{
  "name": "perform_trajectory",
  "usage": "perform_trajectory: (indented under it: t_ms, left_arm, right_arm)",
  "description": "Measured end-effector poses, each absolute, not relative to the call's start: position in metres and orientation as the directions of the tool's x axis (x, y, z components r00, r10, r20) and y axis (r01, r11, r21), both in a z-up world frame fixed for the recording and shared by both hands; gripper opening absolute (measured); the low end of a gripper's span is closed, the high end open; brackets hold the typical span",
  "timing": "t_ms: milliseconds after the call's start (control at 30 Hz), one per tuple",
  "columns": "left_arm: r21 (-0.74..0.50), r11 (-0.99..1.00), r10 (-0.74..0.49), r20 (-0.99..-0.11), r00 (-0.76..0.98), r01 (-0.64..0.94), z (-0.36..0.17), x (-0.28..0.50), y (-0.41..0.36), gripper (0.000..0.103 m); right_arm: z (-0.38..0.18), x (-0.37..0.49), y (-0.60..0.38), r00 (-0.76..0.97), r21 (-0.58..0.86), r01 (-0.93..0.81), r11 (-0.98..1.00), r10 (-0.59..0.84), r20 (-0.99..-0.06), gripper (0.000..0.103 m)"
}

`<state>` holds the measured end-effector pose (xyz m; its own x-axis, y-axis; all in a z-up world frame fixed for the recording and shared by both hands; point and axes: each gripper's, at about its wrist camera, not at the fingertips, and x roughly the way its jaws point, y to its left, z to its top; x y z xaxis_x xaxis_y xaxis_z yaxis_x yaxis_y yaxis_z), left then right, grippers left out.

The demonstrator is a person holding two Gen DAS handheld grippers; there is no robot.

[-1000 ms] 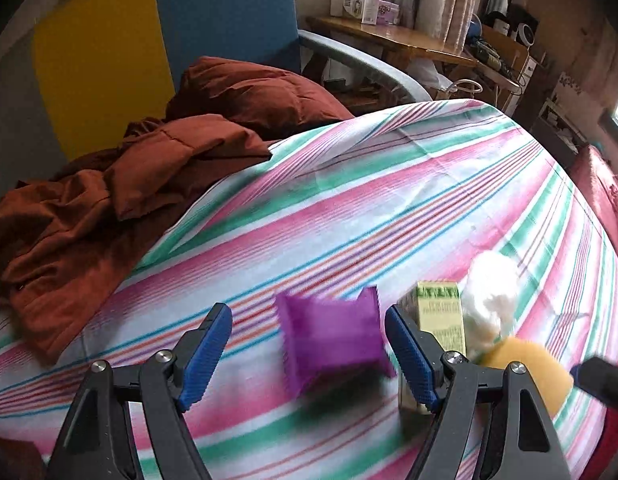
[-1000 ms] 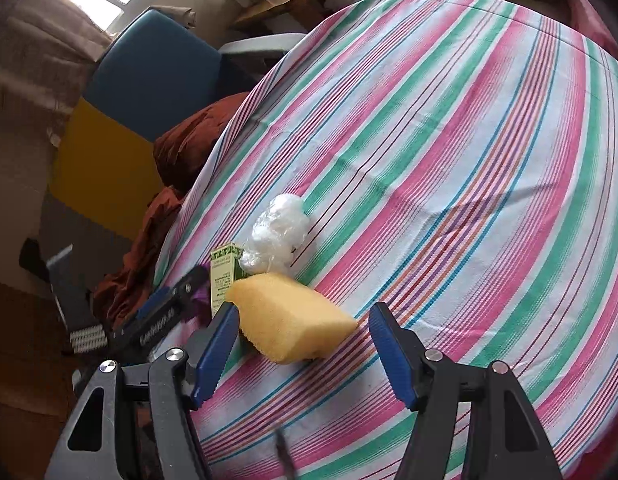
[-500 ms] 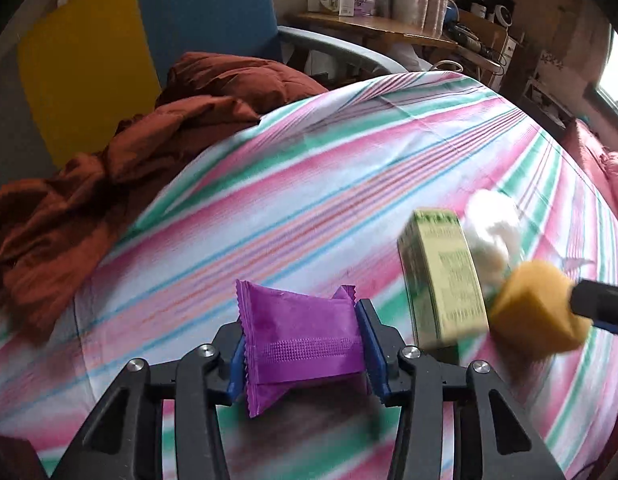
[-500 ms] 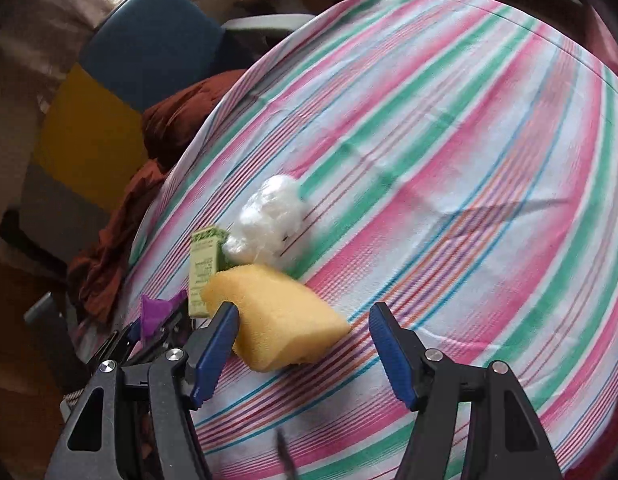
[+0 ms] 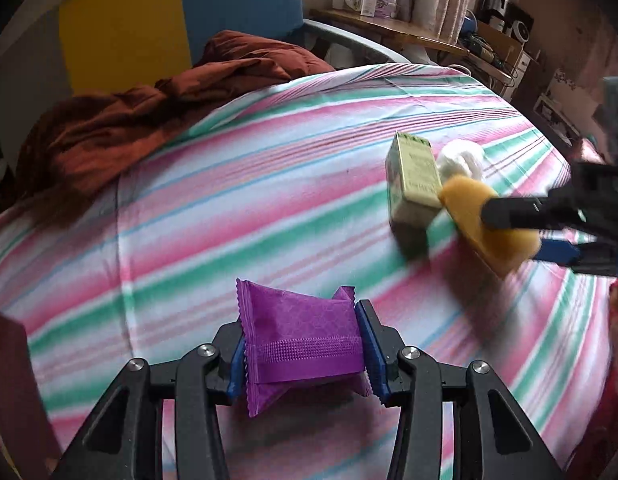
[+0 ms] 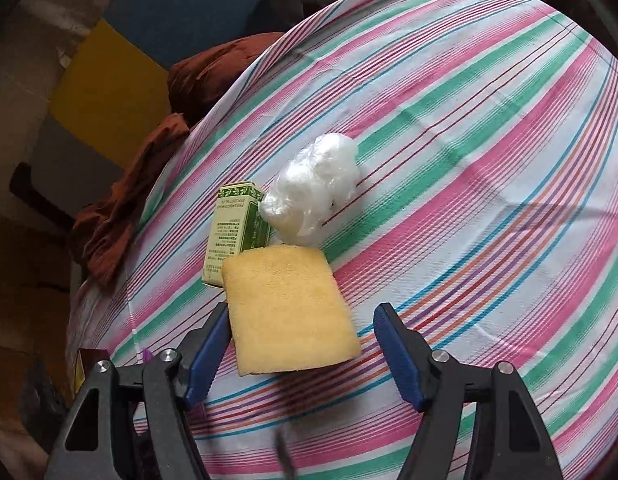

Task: Organize objects
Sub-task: 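Grasp the purple packet with the left tool while the right tool grasps the yellow sponge, then carry the purple packet and yellow sponge to the tray and release both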

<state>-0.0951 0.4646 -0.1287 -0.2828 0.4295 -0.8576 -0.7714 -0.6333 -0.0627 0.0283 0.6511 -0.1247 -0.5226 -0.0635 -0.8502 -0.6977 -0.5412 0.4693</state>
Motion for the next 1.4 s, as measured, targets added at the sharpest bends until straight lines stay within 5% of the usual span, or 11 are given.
perform_trajectory:
  t_ms: [67,267,900,1400]
  left_arm:
    - [-0.064,-0.636,0.431,-0.856,-0.285,-0.769,-0.129,-0.088,0.456,0.048]
    - [-0.096,-0.648,0.448,-0.851,-0.276,-0.756,-0.127,-0.067,0.428,0.047]
    - [-0.121,-0.697,0.537,-0.741,-0.403,-0.706,-0.047,-0.034,0.332,0.047]
    - [-0.047,-0.860,0.412,-0.654,-0.635,-0.509,-0.003,-0.048,0.199,0.047]
  right_arm:
    - [-0.123,0.026,0.646,-0.525,0.473,-0.681,-0.559,-0.077,-0.847,0.060]
    - [-0.114,0.021,0.630,-0.508,0.411,-0.654,-0.635,-0.033,-0.861,0.054]
    - [-0.063,0.006,0.584,-0.685,0.425,-0.435,-0.794,-0.015,-0.729,0.054]
    - [-0.044,-0.034,0.425,-0.645,0.417,-0.134,-0.899,-0.241,-0.726,0.054]
